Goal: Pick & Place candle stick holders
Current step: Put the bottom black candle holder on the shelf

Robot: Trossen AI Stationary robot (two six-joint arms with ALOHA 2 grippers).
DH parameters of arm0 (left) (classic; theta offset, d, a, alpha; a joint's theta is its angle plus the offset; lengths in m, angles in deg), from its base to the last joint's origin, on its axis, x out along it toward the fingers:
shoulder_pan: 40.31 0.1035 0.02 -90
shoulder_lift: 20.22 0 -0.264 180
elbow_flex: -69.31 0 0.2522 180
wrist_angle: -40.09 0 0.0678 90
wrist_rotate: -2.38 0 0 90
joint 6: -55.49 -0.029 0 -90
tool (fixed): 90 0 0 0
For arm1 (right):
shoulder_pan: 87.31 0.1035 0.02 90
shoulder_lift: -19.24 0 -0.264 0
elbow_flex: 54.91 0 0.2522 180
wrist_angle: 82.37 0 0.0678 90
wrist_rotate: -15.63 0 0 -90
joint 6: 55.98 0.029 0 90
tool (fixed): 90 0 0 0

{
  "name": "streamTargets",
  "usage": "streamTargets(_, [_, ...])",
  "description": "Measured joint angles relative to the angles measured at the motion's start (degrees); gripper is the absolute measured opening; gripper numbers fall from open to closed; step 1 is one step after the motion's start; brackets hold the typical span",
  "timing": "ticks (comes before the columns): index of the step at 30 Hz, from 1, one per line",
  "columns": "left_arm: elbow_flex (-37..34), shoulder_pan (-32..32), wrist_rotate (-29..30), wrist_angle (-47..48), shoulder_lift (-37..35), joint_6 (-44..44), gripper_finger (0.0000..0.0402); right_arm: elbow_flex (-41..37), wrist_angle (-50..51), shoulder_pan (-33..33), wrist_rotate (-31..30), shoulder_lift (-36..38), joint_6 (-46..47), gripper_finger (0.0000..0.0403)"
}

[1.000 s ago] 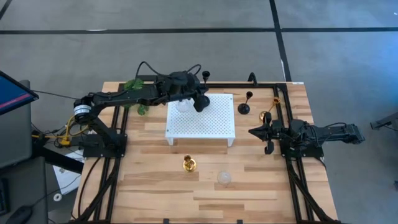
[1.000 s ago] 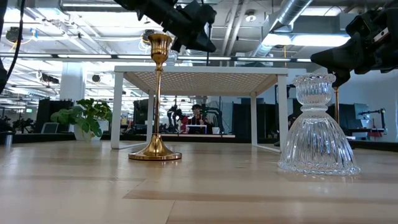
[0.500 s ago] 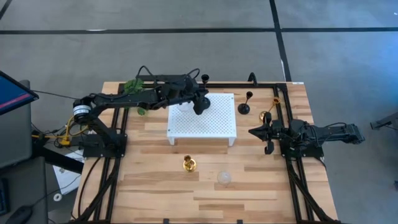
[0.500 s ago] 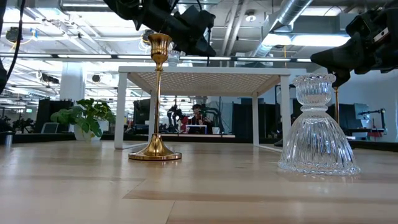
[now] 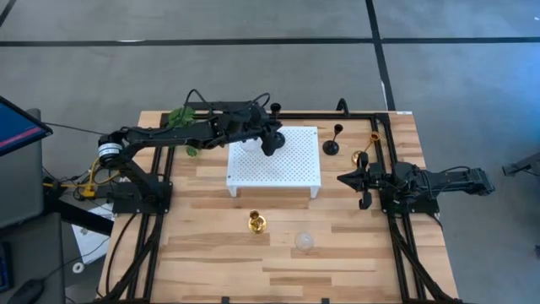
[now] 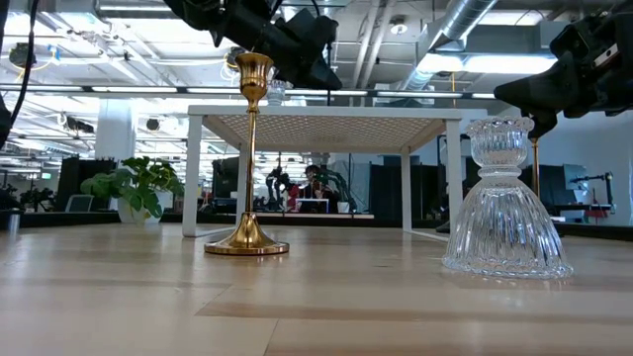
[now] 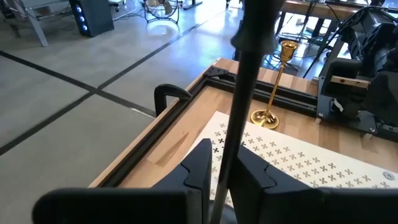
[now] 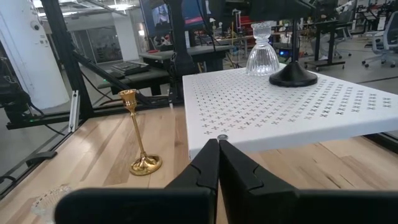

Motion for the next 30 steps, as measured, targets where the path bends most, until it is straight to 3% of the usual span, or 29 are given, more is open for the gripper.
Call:
streamTargets(13, [0.0,0.0,1.7,-0.7,0.0,-0.2,0.0058,0.0,0.0,0.0,0.1,0.0,0.0,0.0])
streamTargets(30, [0.0,0.0,2.0,-1.2,-0.1,-1.3,0.021,0.0,0.0,0.0,0.1,0.0,0.0,0.0])
